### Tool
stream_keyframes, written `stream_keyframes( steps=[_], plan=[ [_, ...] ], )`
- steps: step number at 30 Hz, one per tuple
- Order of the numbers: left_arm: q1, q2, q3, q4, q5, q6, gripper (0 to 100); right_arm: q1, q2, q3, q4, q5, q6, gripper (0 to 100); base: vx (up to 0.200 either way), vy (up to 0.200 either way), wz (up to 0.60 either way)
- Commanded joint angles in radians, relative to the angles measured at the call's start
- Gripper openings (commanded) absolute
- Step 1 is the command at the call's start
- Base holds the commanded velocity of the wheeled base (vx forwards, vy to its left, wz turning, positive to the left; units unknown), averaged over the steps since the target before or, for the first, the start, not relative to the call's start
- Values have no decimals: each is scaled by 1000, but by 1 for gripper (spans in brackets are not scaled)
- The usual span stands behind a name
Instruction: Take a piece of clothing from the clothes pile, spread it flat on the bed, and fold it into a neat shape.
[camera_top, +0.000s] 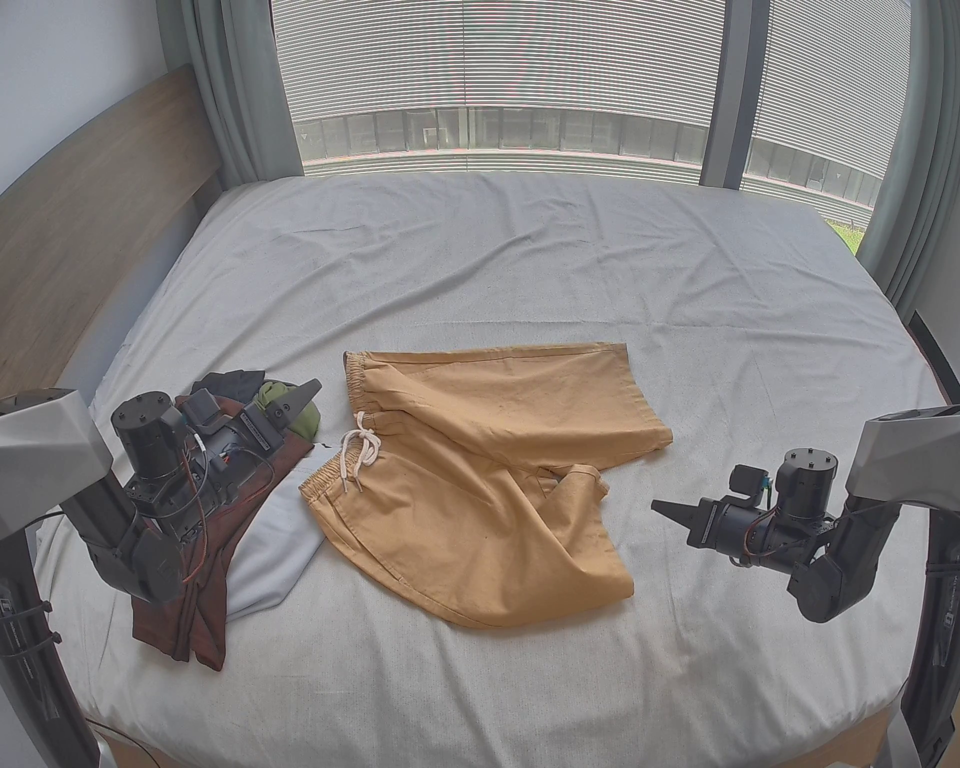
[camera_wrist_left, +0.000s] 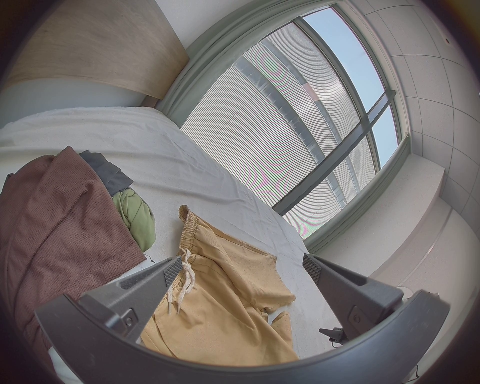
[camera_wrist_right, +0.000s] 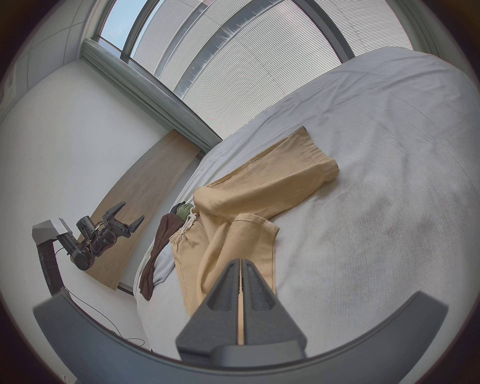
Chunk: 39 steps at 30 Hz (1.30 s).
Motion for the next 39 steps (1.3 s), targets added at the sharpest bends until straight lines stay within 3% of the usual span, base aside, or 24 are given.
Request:
stream_keyframes(
  steps=[1,10,11,22,31,32,39],
  plan=[
    [0,-1,1,-1,0,0,100,-5,32,-39,11,-3,0,0,0,0,0],
    [-1,-1,1,-1,0,0,100,12,180,-114,13,-1,-2,0,0,0,0],
    [-1,1,1,-1,0,0,100,20,193,-126,13,-1,-2,100,0,0,0],
    [-1,5,3,-7,1,0,100,75,264,-252,129,-3,0,100,0,0,0],
    [-1,5,1,-7,1,0,100,86,285,-275,133,-4,1,100,0,0,0],
    [-1,5,3,-7,1,0,100,90,287,-277,133,-4,1,0,0,0,0],
    [-1,4,3,-7,1,0,100,110,285,-281,128,-4,9,0,0,0,0]
  ],
)
